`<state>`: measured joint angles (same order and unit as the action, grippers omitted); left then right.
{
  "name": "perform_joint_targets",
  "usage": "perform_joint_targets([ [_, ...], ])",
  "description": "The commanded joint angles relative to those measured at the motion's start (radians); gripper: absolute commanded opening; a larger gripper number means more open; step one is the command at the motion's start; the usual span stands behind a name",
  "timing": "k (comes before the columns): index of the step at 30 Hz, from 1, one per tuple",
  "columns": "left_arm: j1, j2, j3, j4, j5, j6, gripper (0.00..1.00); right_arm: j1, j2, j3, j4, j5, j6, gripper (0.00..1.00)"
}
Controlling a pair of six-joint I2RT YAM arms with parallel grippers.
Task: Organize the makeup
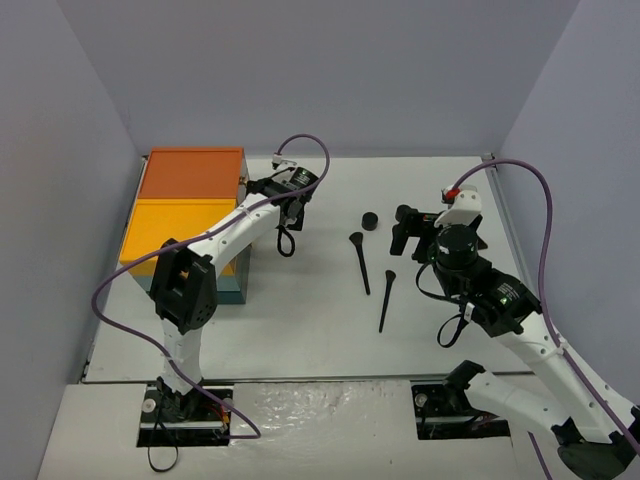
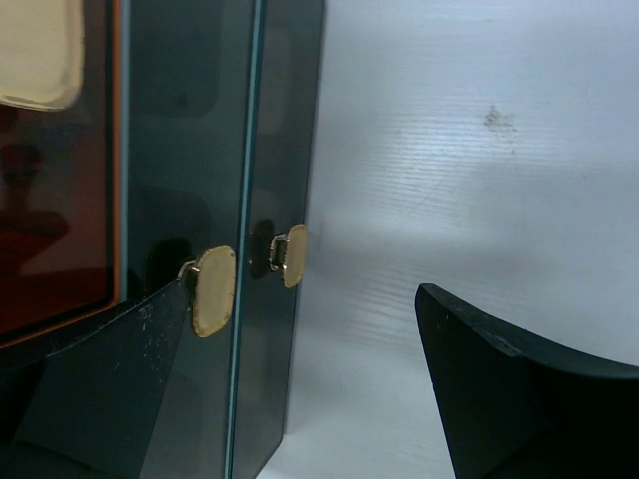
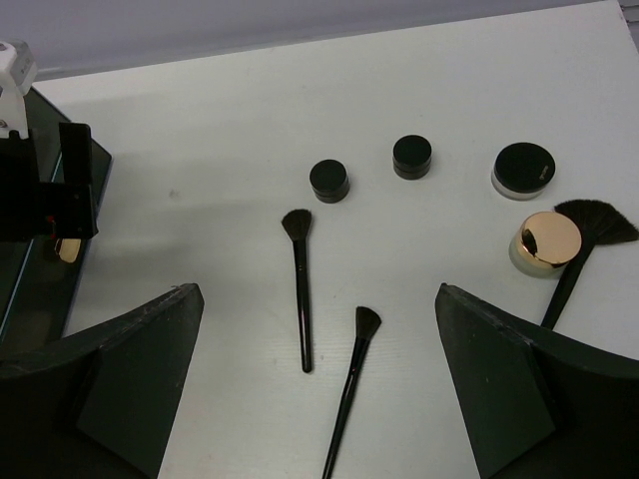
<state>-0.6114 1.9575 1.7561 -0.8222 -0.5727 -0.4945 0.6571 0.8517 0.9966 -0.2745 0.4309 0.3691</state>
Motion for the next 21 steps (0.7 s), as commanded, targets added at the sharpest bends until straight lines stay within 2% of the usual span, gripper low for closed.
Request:
perform_joint_targets([
  [1,0.014,-0.05,0.011,0.007,-0.093,-0.041,0.97,0.003,-0.009,0.002,0.031,0.04,-0.015,1.0],
  [6,0.028,-0.032,0.003,0.0,-0.077,-0.043,0.97,0.004,0.007,0.002,0.032,0.017,-0.021,1.0],
  [14,0.02,-0.026,-0.03,0.021,0.077,-0.07,0.97,0.003,0.004,0.003,0.032,0.027,-0.03,1.0],
  [21,-0.02,-0.02,0.006,0.058,0.184,-0.077,0.97,0.003,-0.006,-0.005,0.034,0.037,-0.013,1.0],
])
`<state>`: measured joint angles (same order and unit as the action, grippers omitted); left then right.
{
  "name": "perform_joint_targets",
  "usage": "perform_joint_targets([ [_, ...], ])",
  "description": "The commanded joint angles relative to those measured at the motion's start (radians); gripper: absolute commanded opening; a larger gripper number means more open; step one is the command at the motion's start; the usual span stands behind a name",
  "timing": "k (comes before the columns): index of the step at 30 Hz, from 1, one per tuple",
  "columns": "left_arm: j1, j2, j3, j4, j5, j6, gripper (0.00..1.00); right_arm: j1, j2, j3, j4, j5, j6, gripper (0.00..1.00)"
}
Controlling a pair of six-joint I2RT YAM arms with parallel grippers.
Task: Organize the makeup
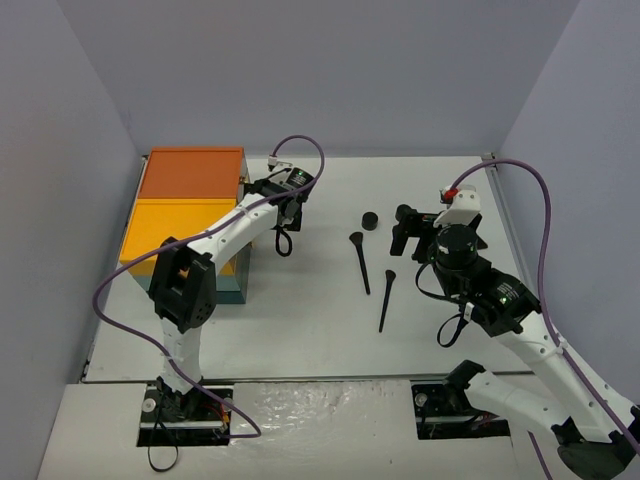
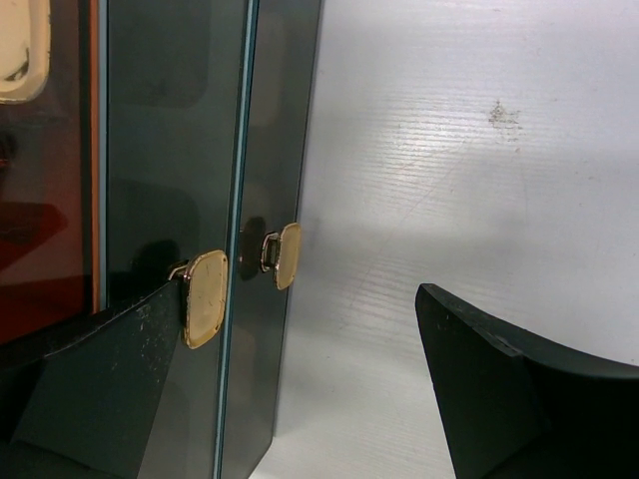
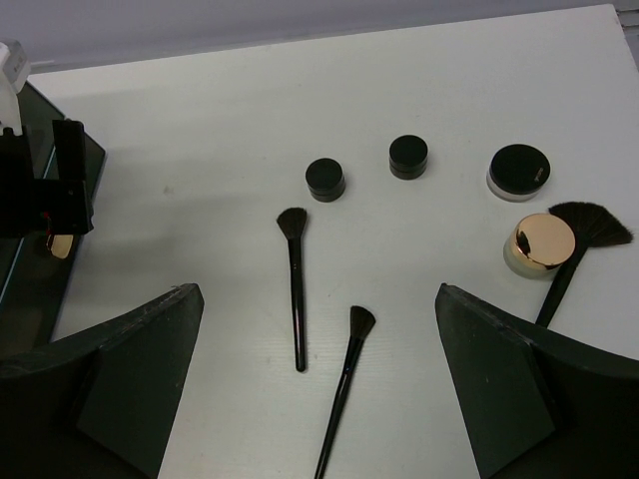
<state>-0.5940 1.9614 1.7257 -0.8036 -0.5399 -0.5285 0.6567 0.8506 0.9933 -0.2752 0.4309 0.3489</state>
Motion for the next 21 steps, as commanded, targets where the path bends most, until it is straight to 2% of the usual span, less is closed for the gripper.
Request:
perform_joint_targets([
  [1,-0.048,-0.017,0.049,0.042,0.163,-0.044,0.97,0.003,-0.01,-0.003,0.034,0.041,0.012,1.0],
  [9,-0.133,0.044,0.19,0.025,0.232,-0.062,0.97,0.003,-0.052,-0.013,0.031,0.068,0.017,1.0],
  [21,-0.153,0.01,0.312,-0.032,0.181,-0.031,0.97,0.004,-0.067,-0.02,0.023,0.066,0.015,1.0],
])
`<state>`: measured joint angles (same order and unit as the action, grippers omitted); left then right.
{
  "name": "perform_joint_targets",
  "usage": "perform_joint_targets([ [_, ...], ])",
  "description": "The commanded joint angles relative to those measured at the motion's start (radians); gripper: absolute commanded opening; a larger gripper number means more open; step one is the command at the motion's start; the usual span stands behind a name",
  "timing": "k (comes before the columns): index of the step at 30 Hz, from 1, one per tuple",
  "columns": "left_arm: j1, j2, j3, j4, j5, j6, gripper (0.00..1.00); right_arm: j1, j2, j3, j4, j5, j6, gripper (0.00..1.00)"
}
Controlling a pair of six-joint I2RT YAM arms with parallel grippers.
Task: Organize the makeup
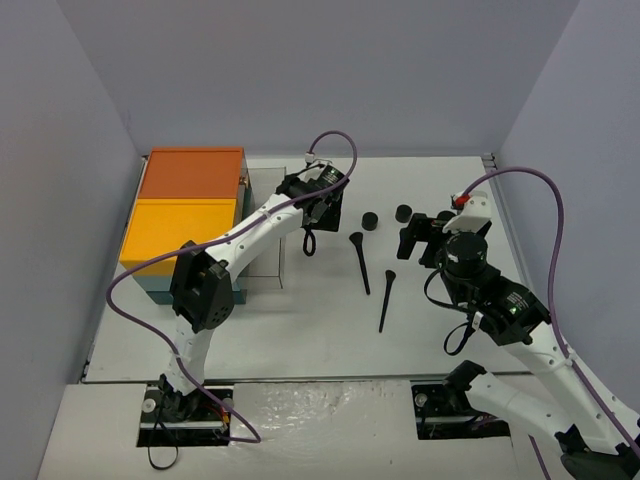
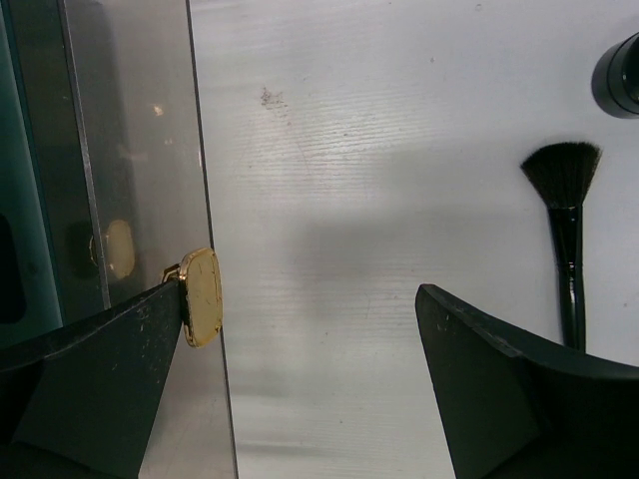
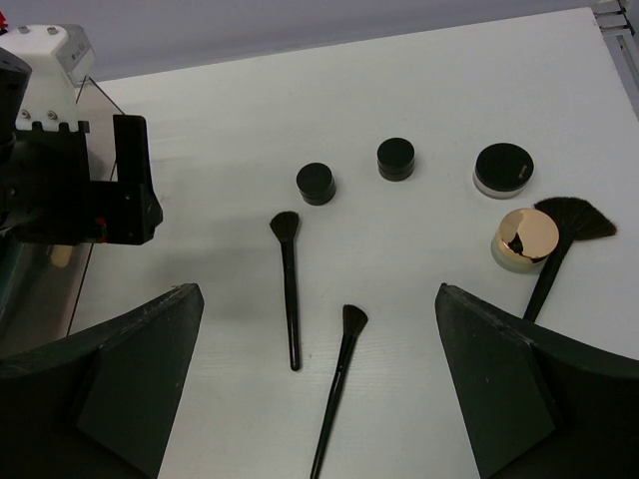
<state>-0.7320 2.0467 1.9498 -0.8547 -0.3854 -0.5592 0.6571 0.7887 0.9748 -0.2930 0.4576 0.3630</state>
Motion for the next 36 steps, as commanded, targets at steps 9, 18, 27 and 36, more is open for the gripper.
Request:
perform_joint_targets([
  [9,-0.014,-0.068,0.115,-0.003,0.024,0.024,0.97,0.003,0.057,-0.014,0.029,0.01,0.033,1.0],
  [18,-0.009,-0.02,0.1,-0.03,-0.025,0.01,0.97,0.003,0.055,-0.035,0.029,-0.014,0.052,1.0],
  [27,-0.014,-0.083,0.07,0.076,0.058,0.05,0.97,0.003,0.062,-0.078,0.008,-0.021,0.079,1.0],
  [36,-0.021,-0.314,0.119,0.082,0.087,0.133,0.97,0.0,0.254,-0.161,-0.007,-0.072,0.237,0.82],
])
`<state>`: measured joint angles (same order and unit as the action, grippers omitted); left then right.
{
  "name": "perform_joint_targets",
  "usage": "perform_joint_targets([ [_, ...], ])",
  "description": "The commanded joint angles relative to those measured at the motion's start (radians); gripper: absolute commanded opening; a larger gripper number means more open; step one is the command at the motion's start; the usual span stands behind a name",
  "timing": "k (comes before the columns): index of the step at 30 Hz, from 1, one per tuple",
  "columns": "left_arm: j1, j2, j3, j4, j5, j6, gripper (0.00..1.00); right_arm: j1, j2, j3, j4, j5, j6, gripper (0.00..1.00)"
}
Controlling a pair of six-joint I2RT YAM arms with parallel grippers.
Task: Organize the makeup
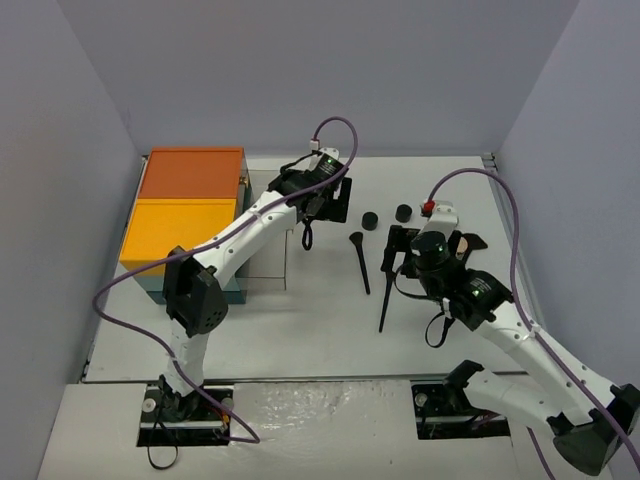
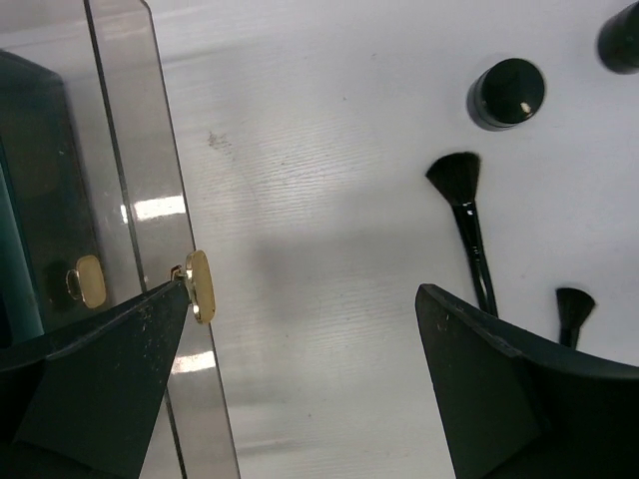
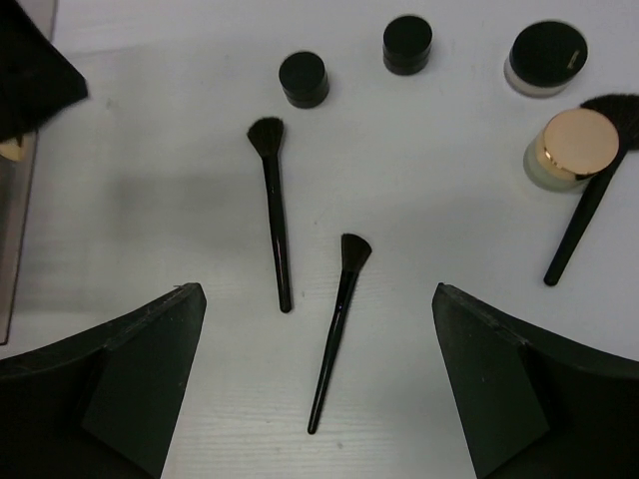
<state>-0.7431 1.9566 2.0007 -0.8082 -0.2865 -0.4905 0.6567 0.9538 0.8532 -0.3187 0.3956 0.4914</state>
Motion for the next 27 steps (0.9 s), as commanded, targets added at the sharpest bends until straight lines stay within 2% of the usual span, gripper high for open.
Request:
perform_joint_targets([
  [1,-0.009,-0.249,0.064,0.028,-0.024,0.078,0.97,-0.001,0.111,-0.05,0.019,-0.011,0.129,0.8],
  [5,0.002,-0.357,0.033,-0.01,-0.08,0.118,0.97,-0.008,0.204,-0.082,0.03,-0.018,0.181,0.68],
  [9,0.053,-0.468,-0.047,-0.052,-0.087,0.126,0.97,-0.025,0.293,-0.135,0.112,-0.073,0.205,0.56],
  [15,0.12,-0.614,-0.198,-0.068,-0.066,0.123,0.97,-0.05,0.403,-0.205,0.215,-0.133,0.237,0.47],
  [21,0.177,-0.745,-0.313,-0.108,-0.053,0.132,0.97,-0.058,0.519,-0.236,0.282,-0.129,0.265,0.32],
  [22,0.181,-0.759,-0.319,-0.12,-0.051,0.132,0.97,-0.058,0.522,-0.239,0.281,-0.12,0.27,0.25],
  [23,0.187,-0.774,-0.33,-0.141,-0.047,0.133,0.97,-0.058,0.526,-0.243,0.278,-0.104,0.279,0.13],
  [27,0.197,-0.822,-0.359,-0.162,-0.053,0.134,0.97,-0.057,0.446,-0.198,0.215,-0.04,0.253,0.02],
])
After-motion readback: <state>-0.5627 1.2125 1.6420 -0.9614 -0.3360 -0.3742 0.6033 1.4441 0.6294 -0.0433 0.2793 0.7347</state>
